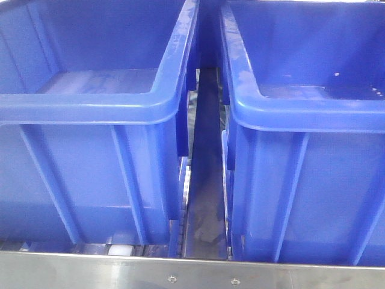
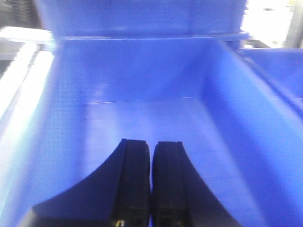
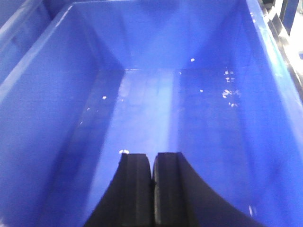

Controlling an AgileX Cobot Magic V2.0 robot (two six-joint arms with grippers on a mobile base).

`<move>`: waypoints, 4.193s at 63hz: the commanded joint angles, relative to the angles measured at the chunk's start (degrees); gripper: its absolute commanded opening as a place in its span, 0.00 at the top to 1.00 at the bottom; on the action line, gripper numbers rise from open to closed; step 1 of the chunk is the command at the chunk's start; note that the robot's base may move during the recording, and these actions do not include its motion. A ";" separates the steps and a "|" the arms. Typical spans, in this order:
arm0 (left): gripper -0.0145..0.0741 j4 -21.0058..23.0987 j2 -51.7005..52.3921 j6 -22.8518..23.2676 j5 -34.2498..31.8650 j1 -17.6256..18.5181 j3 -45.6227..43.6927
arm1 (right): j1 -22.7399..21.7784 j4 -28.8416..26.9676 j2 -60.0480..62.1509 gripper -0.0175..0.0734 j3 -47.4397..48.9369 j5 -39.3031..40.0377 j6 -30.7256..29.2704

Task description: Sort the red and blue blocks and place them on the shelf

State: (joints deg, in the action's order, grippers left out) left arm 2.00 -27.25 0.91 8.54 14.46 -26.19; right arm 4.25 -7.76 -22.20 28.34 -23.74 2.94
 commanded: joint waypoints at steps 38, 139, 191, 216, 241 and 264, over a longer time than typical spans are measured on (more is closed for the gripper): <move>0.70 -1.35 8.62 -0.09 0.24 -6.75 -2.17 | -0.10 0.38 3.50 0.75 2.06 5.30 -0.36; 0.70 -1.35 8.62 -0.09 0.24 -6.75 -2.17 | -7.30 4.97 23.97 0.75 -28.82 22.75 -6.54; 0.70 -1.35 8.62 -0.09 0.24 -6.75 -2.17 | -6.83 5.26 23.91 0.75 -28.82 23.74 -6.54; 0.70 -1.35 8.62 -0.09 0.24 -6.75 -2.17 | -6.83 5.26 23.91 0.75 -28.82 23.74 -6.54; 0.70 -1.35 10.95 -0.09 -12.69 -7.80 9.03 | -6.83 5.26 23.91 0.75 -28.82 23.74 -6.54; 0.70 -1.35 22.54 -0.09 -17.84 -9.81 26.19 | -6.83 5.26 23.91 0.75 -28.82 23.74 -6.54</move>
State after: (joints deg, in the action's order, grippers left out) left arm 0.62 -6.23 0.91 -3.31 4.74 -0.14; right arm -2.68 -2.99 0.82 -1.01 -2.17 -3.69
